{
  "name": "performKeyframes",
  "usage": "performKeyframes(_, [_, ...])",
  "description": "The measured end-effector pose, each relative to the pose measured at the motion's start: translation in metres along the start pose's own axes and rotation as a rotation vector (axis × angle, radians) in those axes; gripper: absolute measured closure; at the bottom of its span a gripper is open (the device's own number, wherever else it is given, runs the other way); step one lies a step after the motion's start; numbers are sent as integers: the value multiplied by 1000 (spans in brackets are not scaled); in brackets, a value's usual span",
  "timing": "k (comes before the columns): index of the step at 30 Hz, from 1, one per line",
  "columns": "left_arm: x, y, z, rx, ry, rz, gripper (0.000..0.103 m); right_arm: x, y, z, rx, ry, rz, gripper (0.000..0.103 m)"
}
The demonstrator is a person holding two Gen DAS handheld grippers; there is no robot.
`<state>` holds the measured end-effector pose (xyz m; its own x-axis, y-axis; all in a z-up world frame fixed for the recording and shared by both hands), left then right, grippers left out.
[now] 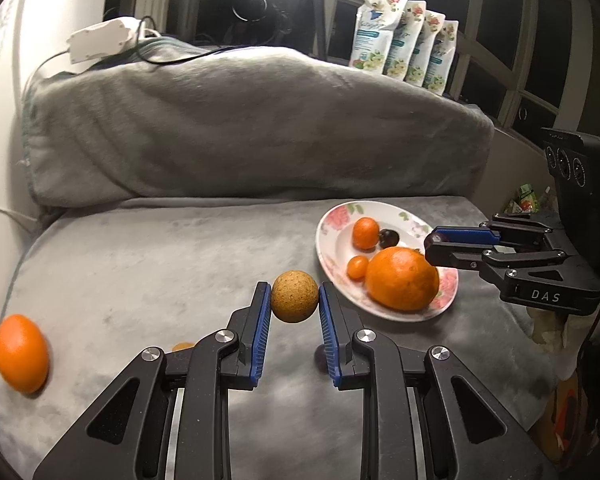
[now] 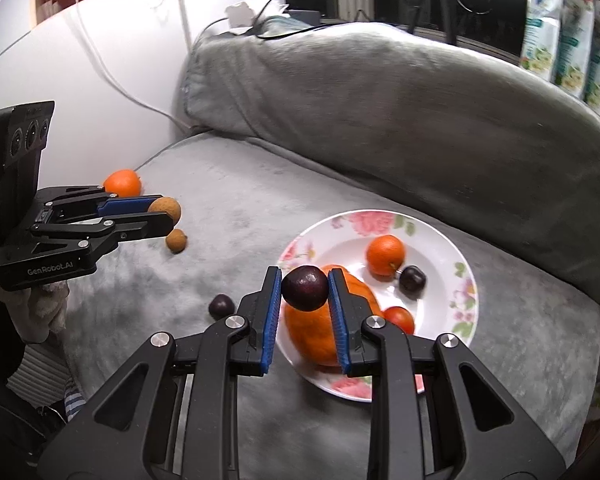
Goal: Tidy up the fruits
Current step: 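Carry the plum with the right tool while the left tool carries the brown fruit onto the plate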
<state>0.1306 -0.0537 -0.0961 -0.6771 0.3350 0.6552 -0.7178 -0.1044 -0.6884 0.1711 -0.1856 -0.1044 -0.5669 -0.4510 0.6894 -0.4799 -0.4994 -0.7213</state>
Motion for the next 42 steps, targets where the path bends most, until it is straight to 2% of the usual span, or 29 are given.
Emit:
performKeyframes(18, [-16,-14,46,-50,65,6,80,20,20,39,-109,45,41,78])
performKeyframes(42, [-55,-21,76,-69,109,-48,80,7,50,77,-243,49,56,78])
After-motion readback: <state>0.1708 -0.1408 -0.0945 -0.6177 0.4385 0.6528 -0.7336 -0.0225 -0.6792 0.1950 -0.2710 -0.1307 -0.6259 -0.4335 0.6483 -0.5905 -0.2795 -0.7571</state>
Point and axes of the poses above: each gripper's, at about its wrist camera, not at the fingertips, and x roughly against the way its jaws point, z to its right, y to its underside, the point moved 5 cm from there along -x, roughly the way its jaws point, and after that the axes turned 13 degrees about x, right-handed, at the moved point
